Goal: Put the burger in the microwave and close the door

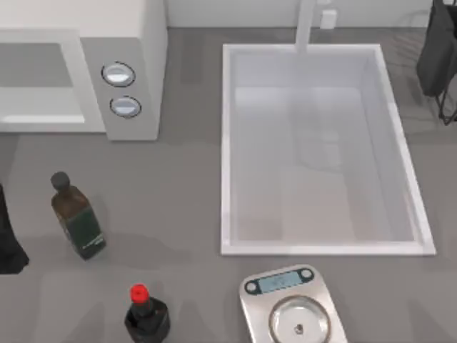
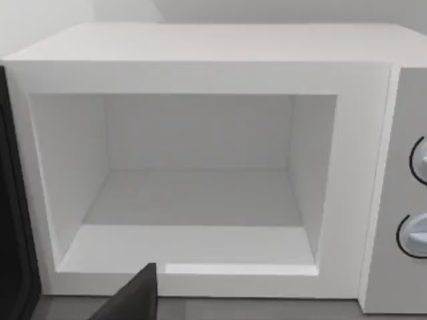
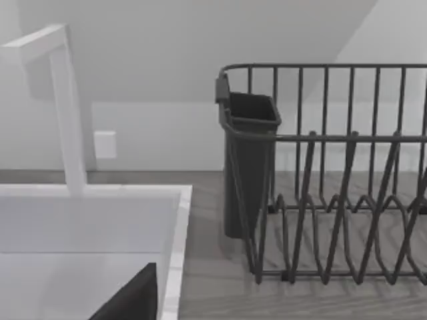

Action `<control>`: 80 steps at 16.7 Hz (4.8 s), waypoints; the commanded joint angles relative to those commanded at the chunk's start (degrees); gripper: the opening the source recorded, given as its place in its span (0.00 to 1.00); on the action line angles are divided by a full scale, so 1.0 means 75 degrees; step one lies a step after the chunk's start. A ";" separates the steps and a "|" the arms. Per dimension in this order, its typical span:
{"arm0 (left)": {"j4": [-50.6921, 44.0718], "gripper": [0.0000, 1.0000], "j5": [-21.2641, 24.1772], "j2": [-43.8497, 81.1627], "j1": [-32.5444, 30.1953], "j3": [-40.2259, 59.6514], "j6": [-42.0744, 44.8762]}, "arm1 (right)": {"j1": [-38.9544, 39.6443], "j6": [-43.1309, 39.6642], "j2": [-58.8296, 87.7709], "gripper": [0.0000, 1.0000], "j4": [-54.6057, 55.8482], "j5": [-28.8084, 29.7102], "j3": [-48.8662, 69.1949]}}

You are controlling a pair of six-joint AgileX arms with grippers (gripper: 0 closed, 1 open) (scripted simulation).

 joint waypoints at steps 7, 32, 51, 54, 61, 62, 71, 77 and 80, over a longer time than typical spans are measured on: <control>-0.0779 1.00 0.0023 0.1208 0.0313 0.0977 0.1091 | 0.0000 0.0000 0.0000 1.00 0.0000 0.0000 0.0000; -0.7365 1.00 -0.0009 1.3453 0.3092 0.8876 1.0241 | 0.0000 0.0000 0.0000 1.00 0.0000 0.0000 0.0000; -0.4958 1.00 -0.0004 1.4652 0.3109 0.7668 1.0276 | 0.0000 0.0000 0.0000 1.00 0.0000 0.0000 0.0000; -0.4958 0.77 -0.0004 1.4652 0.3109 0.7668 1.0276 | 0.0000 0.0000 0.0000 1.00 0.0000 0.0000 0.0000; -0.4958 0.25 -0.0004 1.4652 0.3109 0.7668 1.0276 | 0.0000 0.0000 0.0000 1.00 0.0000 0.0000 0.0000; -0.4958 0.17 -0.0004 1.4652 0.3109 0.7668 1.0276 | 0.0000 0.0000 0.0000 1.00 0.0000 0.0000 0.0000; -0.4958 0.00 -0.0004 1.4652 0.3109 0.7668 1.0276 | 0.0000 0.0000 0.0000 1.00 0.0000 0.0000 0.0000; -0.6158 0.00 0.0094 1.3965 0.2957 0.8252 1.0101 | 0.0000 0.0000 0.0000 1.00 0.0000 0.0000 0.0000; -0.7151 0.00 0.0095 1.3689 0.2936 0.8781 1.0124 | 0.0000 0.0000 0.0000 1.00 0.0000 0.0000 0.0000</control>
